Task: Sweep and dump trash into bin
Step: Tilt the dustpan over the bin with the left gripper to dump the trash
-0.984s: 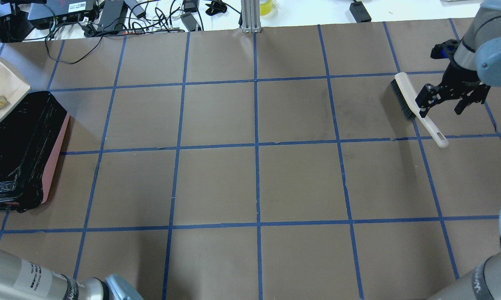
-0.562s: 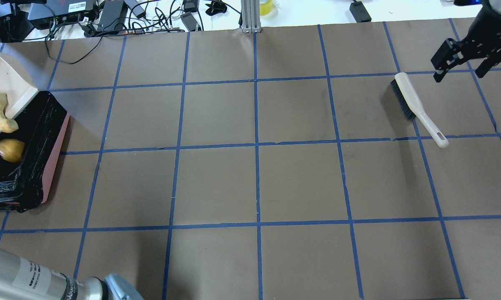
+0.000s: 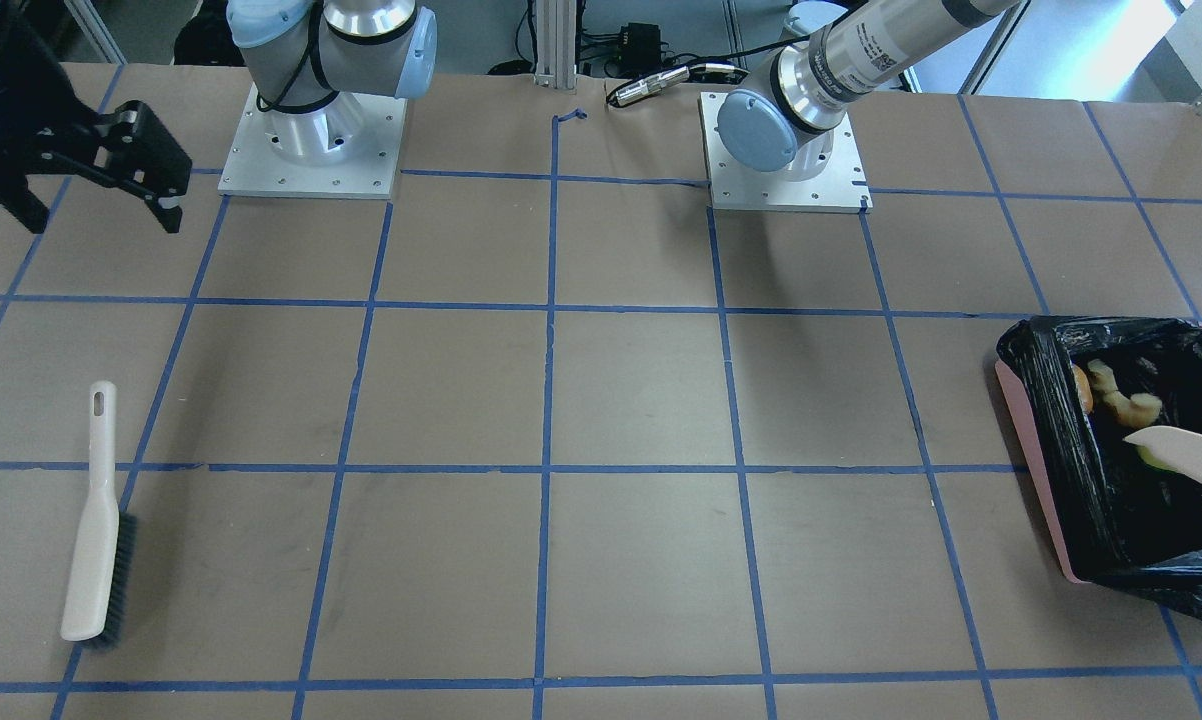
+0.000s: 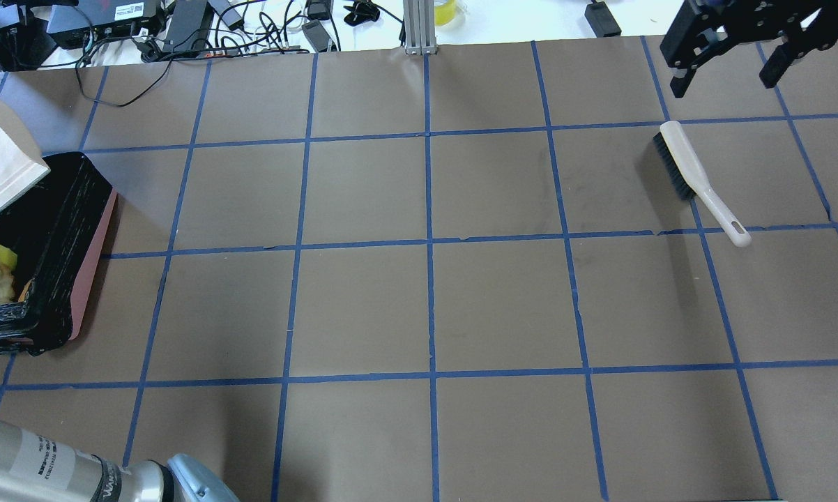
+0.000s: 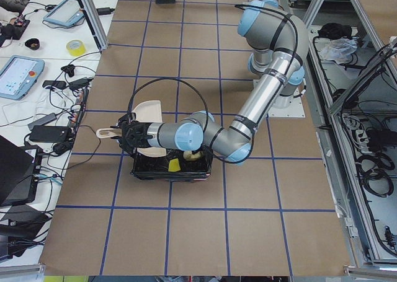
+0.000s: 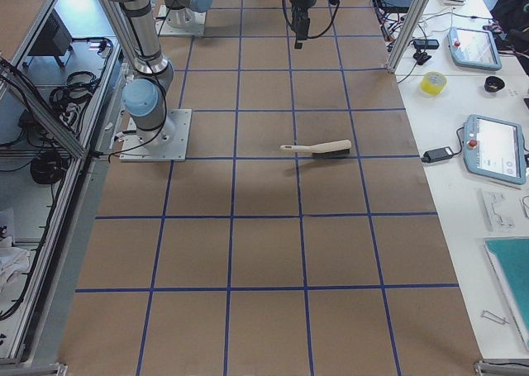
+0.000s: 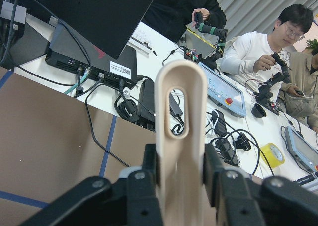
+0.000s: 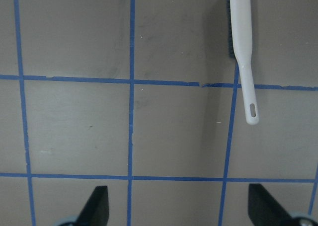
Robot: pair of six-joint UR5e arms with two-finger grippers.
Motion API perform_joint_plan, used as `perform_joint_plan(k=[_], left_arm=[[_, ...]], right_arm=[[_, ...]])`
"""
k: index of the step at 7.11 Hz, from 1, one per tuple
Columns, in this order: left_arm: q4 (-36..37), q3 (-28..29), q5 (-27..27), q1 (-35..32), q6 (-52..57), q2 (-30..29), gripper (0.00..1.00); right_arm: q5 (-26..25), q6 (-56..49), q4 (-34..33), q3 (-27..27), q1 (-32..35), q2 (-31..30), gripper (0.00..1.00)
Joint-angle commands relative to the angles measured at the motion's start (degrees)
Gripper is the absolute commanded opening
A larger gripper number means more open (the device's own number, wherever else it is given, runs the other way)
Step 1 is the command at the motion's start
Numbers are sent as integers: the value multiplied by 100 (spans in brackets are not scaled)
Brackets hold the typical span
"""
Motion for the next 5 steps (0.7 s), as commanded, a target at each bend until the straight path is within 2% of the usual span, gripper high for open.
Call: perform_joint_plan(k=[1, 2, 3, 4, 5], left_arm=[[1, 39, 29, 57, -192, 273, 0], [18, 30, 569, 31, -708, 440, 0], [18, 48, 1140, -161, -826, 660, 0], [-43, 13, 2007, -589, -1323, 888, 0], [-78, -5, 3234, -1133, -1694, 1073, 0]], right_arm=[[14, 604, 80, 163, 554, -151, 100], [57, 586, -59, 434, 555, -343, 100], [66, 299, -496, 776, 547, -580, 100], [57, 139, -1118, 1006, 503, -617, 100], [66, 7, -1202, 1017, 503, -617, 100]])
